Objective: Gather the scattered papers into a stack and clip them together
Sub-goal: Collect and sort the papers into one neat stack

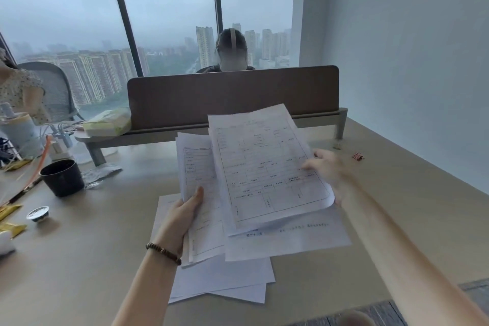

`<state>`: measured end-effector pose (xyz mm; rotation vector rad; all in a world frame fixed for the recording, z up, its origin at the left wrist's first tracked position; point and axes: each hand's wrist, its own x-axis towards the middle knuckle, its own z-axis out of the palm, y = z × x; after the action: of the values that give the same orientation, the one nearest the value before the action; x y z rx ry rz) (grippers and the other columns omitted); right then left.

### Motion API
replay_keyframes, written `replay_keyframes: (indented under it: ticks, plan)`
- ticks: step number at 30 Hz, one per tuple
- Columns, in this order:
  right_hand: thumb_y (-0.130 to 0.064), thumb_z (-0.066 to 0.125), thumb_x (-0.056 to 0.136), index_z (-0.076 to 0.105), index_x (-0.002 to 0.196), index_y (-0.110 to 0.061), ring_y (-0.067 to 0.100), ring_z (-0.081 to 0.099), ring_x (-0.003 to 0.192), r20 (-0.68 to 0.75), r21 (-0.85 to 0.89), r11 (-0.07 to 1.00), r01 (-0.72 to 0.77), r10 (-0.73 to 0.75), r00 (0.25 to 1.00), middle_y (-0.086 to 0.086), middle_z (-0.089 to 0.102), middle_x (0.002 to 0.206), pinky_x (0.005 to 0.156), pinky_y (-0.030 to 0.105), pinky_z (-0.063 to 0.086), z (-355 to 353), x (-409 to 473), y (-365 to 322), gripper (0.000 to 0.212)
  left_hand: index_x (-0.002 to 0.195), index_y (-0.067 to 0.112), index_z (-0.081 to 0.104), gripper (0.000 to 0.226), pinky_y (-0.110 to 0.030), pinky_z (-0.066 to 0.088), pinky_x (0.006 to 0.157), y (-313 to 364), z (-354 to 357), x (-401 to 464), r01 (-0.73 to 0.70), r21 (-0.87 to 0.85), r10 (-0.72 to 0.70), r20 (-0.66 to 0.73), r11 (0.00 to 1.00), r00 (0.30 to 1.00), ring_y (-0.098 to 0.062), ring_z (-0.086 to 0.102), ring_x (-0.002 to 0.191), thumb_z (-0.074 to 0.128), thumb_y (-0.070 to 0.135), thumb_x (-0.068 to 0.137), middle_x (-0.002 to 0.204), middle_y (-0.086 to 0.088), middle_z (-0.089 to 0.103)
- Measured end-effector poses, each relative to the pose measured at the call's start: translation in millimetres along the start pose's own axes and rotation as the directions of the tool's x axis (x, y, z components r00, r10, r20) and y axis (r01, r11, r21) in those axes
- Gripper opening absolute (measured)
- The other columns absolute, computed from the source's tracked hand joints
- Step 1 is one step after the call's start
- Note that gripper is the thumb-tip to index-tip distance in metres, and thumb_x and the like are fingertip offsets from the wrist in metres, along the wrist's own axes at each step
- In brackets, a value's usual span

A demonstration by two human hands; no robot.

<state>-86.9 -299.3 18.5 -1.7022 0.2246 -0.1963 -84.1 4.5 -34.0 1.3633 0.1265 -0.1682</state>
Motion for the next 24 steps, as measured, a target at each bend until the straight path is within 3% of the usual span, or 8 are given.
replay_keyframes:
  ticks: [4,8,10,14,18,24]
  plan:
    - [-0.003,0.066,0.089,0.072,0.107,-0.011,0.034,0.074,0.096,0.042,-0.049,0.998,-0.030,0.032,0.999,0.012,0.076,0.105,0.088,0.051,0.060,3.2,2.1,13.7,0.020,0.107,0.007,0.071,0.036,-0.033,0.062,0.061,-1.9,10.0,-0.8,-0.004,0.032,0.003,0.039,0.999,0.999,-0.027,0.077,0.079,0.060,0.038,0.093,0.097,-0.013,0.078]
    - [-0.004,0.065,0.092,0.068,0.115,-0.013,0.027,0.072,0.095,0.058,-0.076,0.997,0.034,-0.029,0.998,0.006,0.074,0.107,0.080,0.040,0.060,3.9,0.1,7.1,0.024,0.106,0.011,0.073,0.039,-0.033,0.063,0.069,-6.9,16.1,-1.5,-0.028,0.100,0.022,0.057,0.995,0.998,-0.026,0.076,0.089,0.060,0.045,0.090,0.101,-0.009,0.078]
    - [-0.002,0.064,0.091,0.068,0.114,-0.010,0.028,0.072,0.097,0.038,-0.083,0.996,0.044,-0.041,0.998,0.008,0.074,0.107,0.083,0.041,0.060,7.3,1.8,9.3,0.024,0.109,0.014,0.072,0.037,-0.030,0.062,0.071,-8.9,19.2,-2.9,-0.056,0.110,0.050,0.056,0.992,0.997,-0.022,0.076,0.091,0.059,0.044,0.091,0.101,-0.004,0.079]
    - [-0.008,0.063,0.093,0.069,0.116,-0.010,0.026,0.072,0.098,0.071,-0.127,0.991,-0.051,0.060,0.996,0.008,0.074,0.108,0.088,0.040,0.058,14.9,2.8,21.7,0.024,0.117,0.013,0.069,0.041,-0.039,0.058,0.090,-12.6,24.8,-3.5,-0.057,0.058,0.052,0.088,0.997,0.995,-0.024,0.074,0.100,0.063,0.042,0.089,0.108,-0.006,0.077]
    - [-0.008,0.055,0.099,0.070,0.108,-0.009,0.028,0.075,0.095,0.215,-0.048,0.985,-0.164,0.170,0.962,0.010,0.077,0.105,0.086,0.042,0.060,20.2,-5.6,32.0,0.018,0.111,0.012,0.070,0.026,-0.036,0.062,0.078,-11.5,28.9,-4.7,-0.038,0.014,0.036,0.090,0.999,0.995,-0.027,0.076,0.093,0.067,0.028,0.090,0.101,-0.009,0.078]
    - [0.003,0.057,0.096,0.067,0.118,-0.010,0.030,0.076,0.095,0.135,0.141,0.989,-0.049,0.029,0.990,0.010,0.078,0.106,0.086,0.045,0.061,30.2,-8.0,37.0,0.028,0.109,0.006,0.070,0.019,-0.040,0.062,0.071,-7.2,28.6,-3.0,-0.059,-0.011,0.060,0.078,0.998,0.995,-0.031,0.075,0.088,0.061,0.004,0.092,0.100,-0.014,0.078]
